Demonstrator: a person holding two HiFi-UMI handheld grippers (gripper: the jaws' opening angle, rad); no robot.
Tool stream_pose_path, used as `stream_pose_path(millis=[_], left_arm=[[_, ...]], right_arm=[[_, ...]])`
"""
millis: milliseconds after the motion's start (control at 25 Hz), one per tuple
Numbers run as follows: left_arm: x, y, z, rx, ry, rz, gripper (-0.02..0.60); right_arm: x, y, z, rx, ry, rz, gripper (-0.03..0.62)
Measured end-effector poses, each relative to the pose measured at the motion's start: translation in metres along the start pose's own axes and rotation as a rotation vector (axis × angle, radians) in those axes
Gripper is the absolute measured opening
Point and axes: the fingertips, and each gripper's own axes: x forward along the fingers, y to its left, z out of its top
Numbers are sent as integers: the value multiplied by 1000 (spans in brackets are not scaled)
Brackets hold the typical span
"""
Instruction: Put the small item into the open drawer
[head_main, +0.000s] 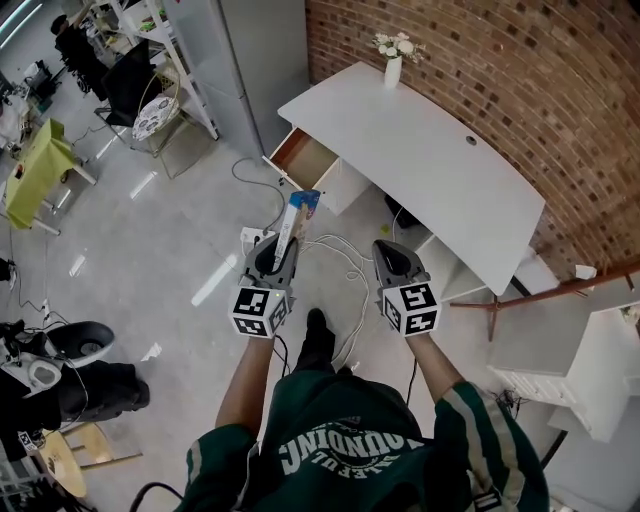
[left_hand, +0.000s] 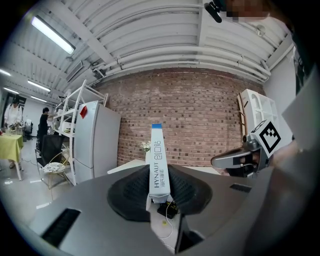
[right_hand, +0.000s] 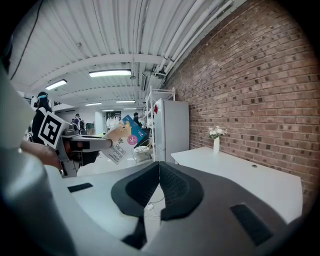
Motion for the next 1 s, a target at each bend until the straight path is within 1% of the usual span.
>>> stream_pose_path(millis=[360, 480, 800, 1000], left_arm=[[66, 63, 3, 0, 15, 10, 95], [81, 79, 0, -7, 33, 13, 95], [112, 126, 11, 0, 24, 17, 95], [128, 146, 6, -17, 46, 9, 95]], right_arm=[[90, -21, 29, -3, -15, 19, 25], [112, -24, 30, 11, -4, 25, 25], [168, -29, 49, -8, 9, 32, 25], [194, -33, 53, -7, 26, 29, 25]])
